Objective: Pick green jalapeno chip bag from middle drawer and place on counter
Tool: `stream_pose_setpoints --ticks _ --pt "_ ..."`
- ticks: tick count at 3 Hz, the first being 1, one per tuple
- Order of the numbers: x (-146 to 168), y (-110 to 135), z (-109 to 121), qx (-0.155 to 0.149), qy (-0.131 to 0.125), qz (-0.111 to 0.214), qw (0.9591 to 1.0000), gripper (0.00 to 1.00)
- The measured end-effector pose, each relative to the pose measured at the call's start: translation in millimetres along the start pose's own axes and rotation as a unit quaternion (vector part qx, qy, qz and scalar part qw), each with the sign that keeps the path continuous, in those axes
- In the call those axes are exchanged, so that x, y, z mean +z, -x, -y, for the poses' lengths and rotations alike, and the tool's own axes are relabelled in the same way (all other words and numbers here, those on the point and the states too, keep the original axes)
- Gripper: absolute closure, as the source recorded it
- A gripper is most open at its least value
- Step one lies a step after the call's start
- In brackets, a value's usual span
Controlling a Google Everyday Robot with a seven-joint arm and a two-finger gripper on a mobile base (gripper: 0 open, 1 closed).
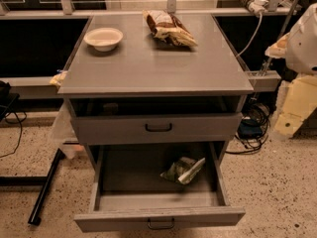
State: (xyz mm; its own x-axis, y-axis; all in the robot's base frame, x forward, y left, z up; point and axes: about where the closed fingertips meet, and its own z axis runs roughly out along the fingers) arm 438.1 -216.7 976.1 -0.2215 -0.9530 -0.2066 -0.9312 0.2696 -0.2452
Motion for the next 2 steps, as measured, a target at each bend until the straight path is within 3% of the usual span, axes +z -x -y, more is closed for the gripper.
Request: stream_pose_setpoints --ticks 1,2 --pt "0.0 0.0 0.0 0.000 0.000 0.000 1.0000 0.00" --pt "0.0 0.0 0.0 0.000 0.000 0.000 1.0000 0.10"
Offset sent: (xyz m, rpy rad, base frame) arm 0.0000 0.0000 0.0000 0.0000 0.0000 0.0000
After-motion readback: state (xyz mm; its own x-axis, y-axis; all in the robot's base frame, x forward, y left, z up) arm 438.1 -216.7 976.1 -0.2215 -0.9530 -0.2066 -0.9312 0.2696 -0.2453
